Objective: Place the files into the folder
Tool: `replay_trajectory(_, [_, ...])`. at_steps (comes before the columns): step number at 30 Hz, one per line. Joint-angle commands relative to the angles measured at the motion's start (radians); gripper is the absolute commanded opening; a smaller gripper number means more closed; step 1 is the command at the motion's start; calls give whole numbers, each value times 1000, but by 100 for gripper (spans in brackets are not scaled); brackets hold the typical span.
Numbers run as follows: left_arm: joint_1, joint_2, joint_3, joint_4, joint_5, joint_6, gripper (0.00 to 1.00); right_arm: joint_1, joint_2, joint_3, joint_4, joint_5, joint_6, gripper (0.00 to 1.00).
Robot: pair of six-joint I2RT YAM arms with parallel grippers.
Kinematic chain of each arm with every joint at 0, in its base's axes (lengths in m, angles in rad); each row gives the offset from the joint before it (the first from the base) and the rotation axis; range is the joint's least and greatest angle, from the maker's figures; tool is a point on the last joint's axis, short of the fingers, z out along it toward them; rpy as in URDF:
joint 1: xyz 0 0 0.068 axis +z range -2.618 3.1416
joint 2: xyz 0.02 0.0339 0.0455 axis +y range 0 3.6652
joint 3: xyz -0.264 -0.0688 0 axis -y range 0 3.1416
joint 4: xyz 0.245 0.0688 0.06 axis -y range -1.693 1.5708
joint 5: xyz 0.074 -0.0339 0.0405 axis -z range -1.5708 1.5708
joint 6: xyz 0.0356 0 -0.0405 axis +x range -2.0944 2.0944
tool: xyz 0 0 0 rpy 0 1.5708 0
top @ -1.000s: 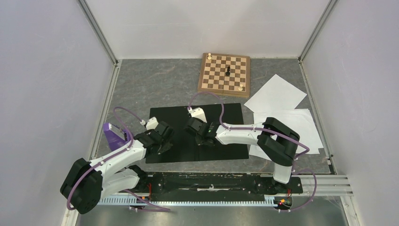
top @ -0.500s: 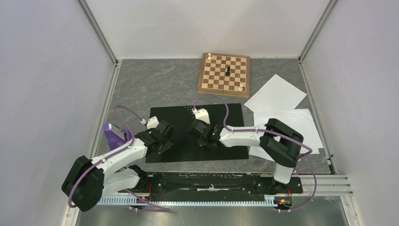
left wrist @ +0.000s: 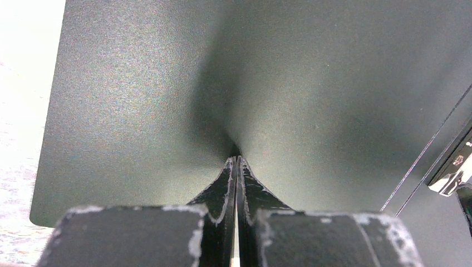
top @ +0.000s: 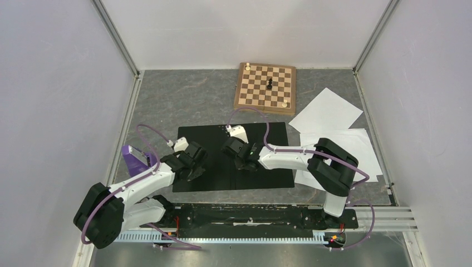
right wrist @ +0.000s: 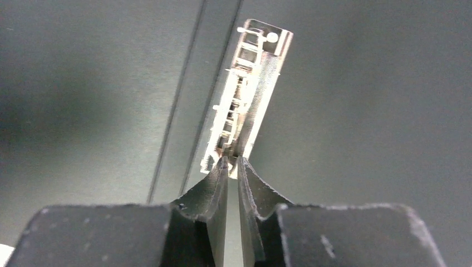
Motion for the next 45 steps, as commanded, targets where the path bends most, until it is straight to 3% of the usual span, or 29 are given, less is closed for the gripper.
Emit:
replay_trajectory(1, [4, 21, -9, -42, -47, -60, 2, -33, 29, 7, -99, 19, -37, 15])
replay_trajectory(10, [4, 24, -5, -43, -45, -61, 2, -35, -2, 9, -55, -32, -36, 16])
replay_trajectory(20, [4, 20, 0, -52, -51, -55, 2, 1, -30, 50, 14, -90, -74, 24])
replay_trajectory(45, [4, 28, -4, -47, -52, -57, 2, 15, 81, 136, -67, -20, -83, 18])
